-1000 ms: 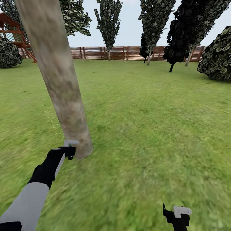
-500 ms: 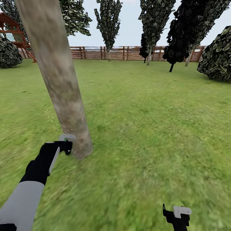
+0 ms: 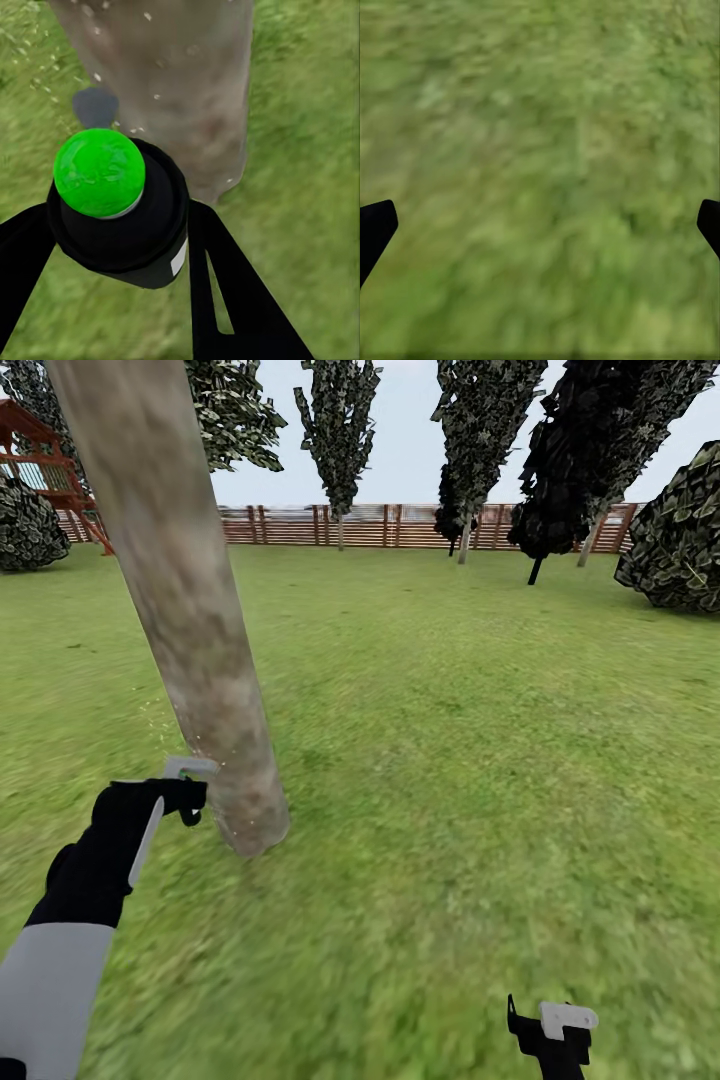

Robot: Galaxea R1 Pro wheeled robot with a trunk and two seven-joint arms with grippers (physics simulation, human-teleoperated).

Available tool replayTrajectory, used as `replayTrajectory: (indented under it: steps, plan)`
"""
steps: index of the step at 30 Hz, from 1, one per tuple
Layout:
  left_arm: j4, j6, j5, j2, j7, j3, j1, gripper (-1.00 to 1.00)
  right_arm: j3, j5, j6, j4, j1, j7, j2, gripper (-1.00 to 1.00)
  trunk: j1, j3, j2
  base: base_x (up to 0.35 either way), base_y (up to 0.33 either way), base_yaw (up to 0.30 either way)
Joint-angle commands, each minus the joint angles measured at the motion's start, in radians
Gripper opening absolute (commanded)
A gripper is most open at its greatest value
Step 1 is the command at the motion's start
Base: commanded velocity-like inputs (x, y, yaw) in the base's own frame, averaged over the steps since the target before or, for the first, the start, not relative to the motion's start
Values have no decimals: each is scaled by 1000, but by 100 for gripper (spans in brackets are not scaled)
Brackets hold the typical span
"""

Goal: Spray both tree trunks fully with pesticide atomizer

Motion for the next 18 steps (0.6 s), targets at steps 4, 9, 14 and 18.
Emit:
replayTrajectory:
  steps: [4, 9, 14, 18]
  plan:
    - [-5, 6, -3, 14, 0, 29, -3, -100, 0, 0, 0, 0, 0, 0, 0, 100, 0, 0, 0, 0, 0, 0]
    - [-23, 38, 1, 6, -2, 60, -17, -100, 0, 0, 0, 0, 0, 0, 0, 100, 0, 0, 0, 0, 0, 0]
    - [-67, 73, 1, 2, -9, -17, -19, -100, 0, 0, 0, 0, 0, 0, -1, 100, 0, 0, 0, 0, 0, 0]
    - [-73, 74, 0, 14, -21, -20, -18, -100, 0, 0, 0, 0, 0, 0, -2, 100, 0, 0, 0, 0, 0, 0]
